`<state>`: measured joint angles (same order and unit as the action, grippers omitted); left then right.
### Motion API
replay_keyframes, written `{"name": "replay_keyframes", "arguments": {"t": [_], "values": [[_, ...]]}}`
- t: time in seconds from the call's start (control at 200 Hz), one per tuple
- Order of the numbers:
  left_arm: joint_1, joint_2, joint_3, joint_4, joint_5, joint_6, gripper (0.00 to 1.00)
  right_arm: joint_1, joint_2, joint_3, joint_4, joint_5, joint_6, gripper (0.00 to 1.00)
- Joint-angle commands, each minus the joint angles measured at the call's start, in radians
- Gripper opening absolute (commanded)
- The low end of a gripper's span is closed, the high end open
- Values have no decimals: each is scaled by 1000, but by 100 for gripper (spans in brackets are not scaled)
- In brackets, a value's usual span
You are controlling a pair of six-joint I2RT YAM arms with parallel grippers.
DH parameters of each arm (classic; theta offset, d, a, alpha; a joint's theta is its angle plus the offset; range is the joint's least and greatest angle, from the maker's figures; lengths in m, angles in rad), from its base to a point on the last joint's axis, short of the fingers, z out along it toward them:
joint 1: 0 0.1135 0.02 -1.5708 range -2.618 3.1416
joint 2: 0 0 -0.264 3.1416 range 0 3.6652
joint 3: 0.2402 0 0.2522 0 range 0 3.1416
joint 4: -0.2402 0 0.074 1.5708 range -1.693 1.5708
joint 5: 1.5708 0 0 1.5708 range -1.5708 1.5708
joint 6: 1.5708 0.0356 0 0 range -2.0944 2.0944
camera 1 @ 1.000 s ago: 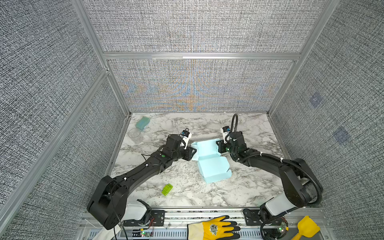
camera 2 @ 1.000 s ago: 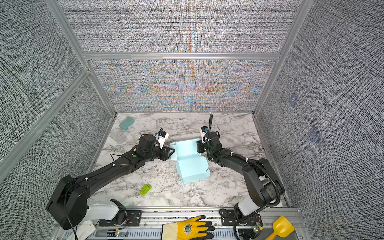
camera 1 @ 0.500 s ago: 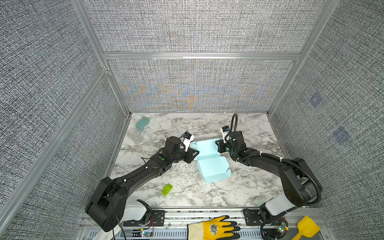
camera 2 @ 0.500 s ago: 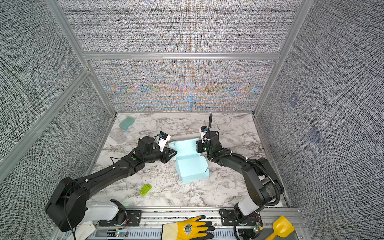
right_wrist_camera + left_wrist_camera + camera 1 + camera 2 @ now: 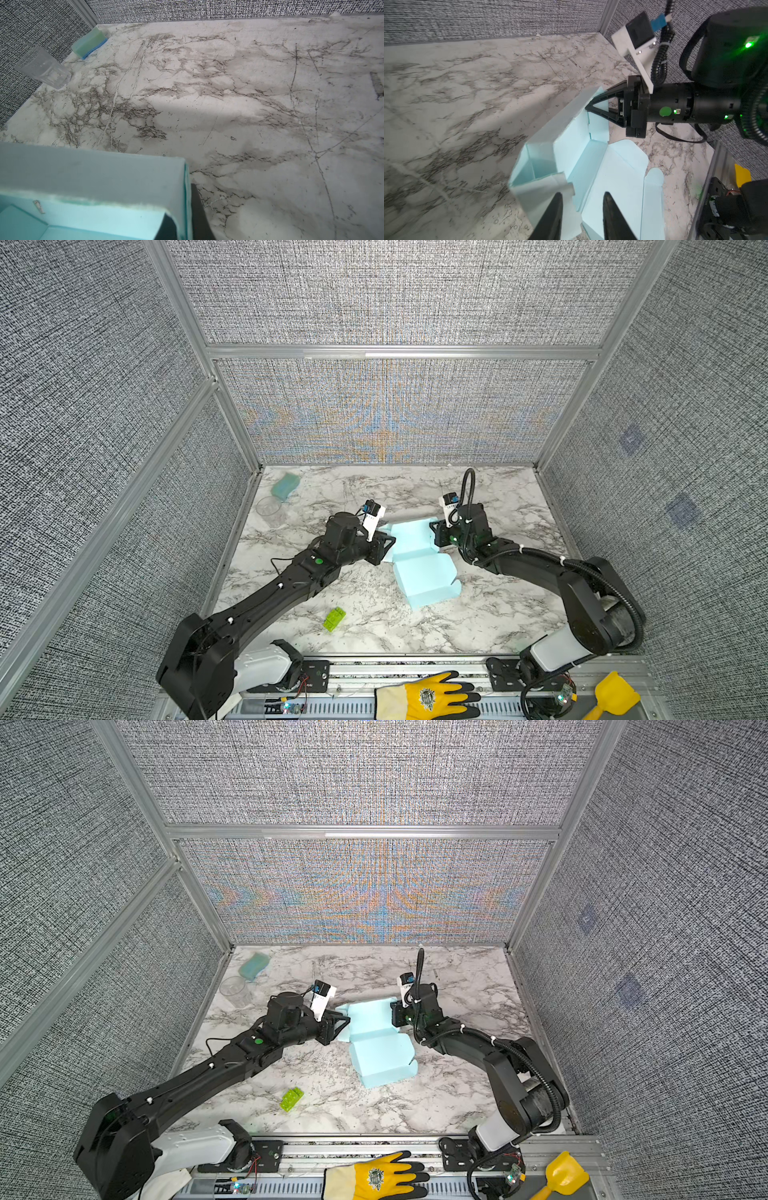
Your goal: Fold the paper box
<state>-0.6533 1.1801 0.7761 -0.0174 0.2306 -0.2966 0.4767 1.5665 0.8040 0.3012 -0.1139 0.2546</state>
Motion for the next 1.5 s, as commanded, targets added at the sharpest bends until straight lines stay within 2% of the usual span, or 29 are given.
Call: {"name": "replay_keyframes", "arguments": {"t": [0.0, 0.095, 0.25, 0.455, 0.775, 0.976, 1.301, 1.496], "values": [[5, -64, -36, -55, -164, -36, 38, 0, 1, -1, 23, -9, 13, 0], [19, -107, -85, -13, -191, -72, 40, 0, 0, 2, 22, -13, 13, 0], [26, -87, -116, -4, -175, -102, 40, 0, -4, 9, 22, -28, 12, 0], [29, -18, -148, 81, -49, -95, 41, 0, -11, 12, 22, -43, 19, 0], [29, 101, -74, 131, 111, -50, 39, 3, -16, 6, 26, -48, 15, 0], [27, 212, 2, 97, 210, -2, 36, 7, -22, 9, 26, -44, 9, 0], [25, 243, 15, 139, 192, 2, 33, 28, -31, 18, 5, -6, -18, 0], [15, 268, 56, 72, 65, -1, 28, 56, -49, 24, -6, 38, -35, 0]]}}
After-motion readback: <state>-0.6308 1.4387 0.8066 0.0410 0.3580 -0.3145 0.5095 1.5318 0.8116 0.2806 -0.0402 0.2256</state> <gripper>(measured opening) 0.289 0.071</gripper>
